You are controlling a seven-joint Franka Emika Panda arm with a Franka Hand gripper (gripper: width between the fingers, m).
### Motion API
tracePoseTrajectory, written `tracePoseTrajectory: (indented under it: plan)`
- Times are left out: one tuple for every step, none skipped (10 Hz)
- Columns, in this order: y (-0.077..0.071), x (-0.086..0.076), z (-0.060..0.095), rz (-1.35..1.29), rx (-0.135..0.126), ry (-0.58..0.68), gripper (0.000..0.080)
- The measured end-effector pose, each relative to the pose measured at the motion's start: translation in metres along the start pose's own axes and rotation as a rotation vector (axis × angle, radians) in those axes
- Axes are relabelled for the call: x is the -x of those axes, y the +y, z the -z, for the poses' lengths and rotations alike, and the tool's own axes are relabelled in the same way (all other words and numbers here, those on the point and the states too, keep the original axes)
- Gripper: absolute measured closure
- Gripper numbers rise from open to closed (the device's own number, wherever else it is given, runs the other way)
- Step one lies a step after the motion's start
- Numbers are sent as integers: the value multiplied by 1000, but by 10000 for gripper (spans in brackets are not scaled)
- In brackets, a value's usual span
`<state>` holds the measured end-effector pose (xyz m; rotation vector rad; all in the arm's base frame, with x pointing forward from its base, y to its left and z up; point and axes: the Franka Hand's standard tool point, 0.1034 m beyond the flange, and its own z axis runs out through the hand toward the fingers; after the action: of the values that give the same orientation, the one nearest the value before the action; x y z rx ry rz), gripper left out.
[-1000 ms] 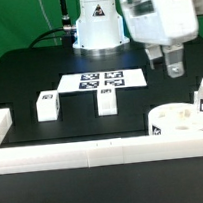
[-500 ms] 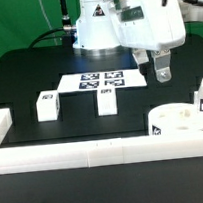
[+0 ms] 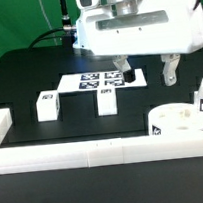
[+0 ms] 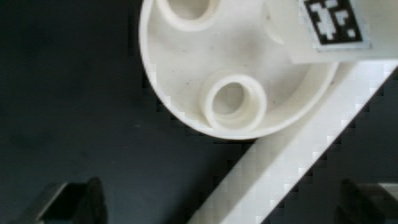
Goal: Assemble stool
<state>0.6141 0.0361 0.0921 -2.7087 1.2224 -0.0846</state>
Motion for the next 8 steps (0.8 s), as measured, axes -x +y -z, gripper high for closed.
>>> tracePoseTrajectory:
  plan:
    - [0,0,0,71,0,0,150]
    - [1,-1,0,167,2,1,150]
    - [2,-2,0,266,11,4,150]
    - [5,-1,-2,376,54,19,150]
    - [7,2,-5,496,99,31,150]
    - [12,2,-7,606,124,47,150]
    - [22,-1,-12,701,124,68,150]
    - [33,-2,-16,765,128,78,150]
